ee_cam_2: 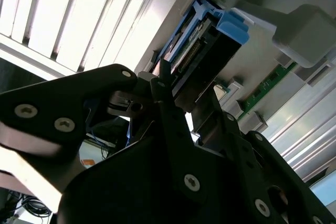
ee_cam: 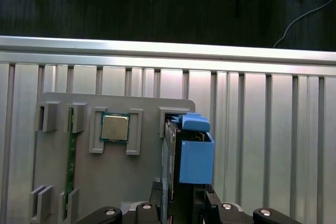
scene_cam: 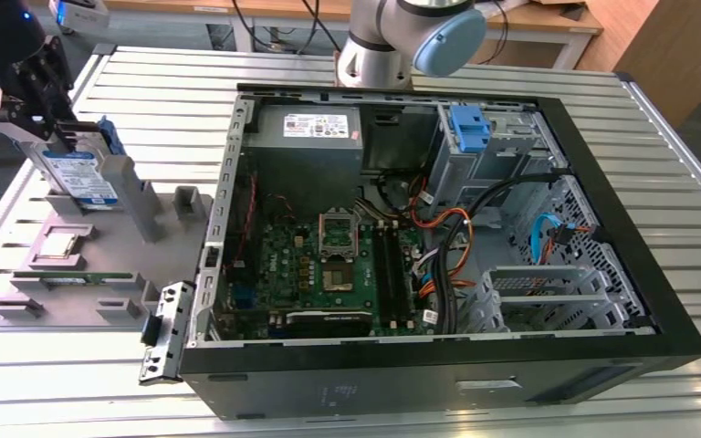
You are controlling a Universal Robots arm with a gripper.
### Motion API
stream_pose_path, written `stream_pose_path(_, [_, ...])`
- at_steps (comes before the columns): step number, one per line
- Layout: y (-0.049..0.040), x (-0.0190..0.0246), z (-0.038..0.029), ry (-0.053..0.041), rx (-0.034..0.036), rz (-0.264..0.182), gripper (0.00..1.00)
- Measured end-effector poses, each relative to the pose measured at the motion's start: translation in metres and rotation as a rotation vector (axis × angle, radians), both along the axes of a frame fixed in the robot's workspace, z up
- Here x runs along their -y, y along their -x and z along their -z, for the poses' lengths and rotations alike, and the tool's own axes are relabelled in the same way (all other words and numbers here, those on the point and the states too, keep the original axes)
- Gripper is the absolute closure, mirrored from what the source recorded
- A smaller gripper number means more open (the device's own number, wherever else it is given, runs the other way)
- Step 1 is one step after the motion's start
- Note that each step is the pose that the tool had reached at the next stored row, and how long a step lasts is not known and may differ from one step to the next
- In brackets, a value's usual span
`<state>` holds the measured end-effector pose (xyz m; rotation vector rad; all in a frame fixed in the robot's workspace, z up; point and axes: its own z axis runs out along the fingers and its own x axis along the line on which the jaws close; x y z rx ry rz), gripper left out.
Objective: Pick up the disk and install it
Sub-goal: 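Pick up the disk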
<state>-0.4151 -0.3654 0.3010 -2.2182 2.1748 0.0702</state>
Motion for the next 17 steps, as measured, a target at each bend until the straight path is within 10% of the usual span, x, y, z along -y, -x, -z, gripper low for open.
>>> stream_pose_path(17, [-0.0005, 0.0000, 0.0001, 0.0000, -0.0041, 0.016, 0.58])
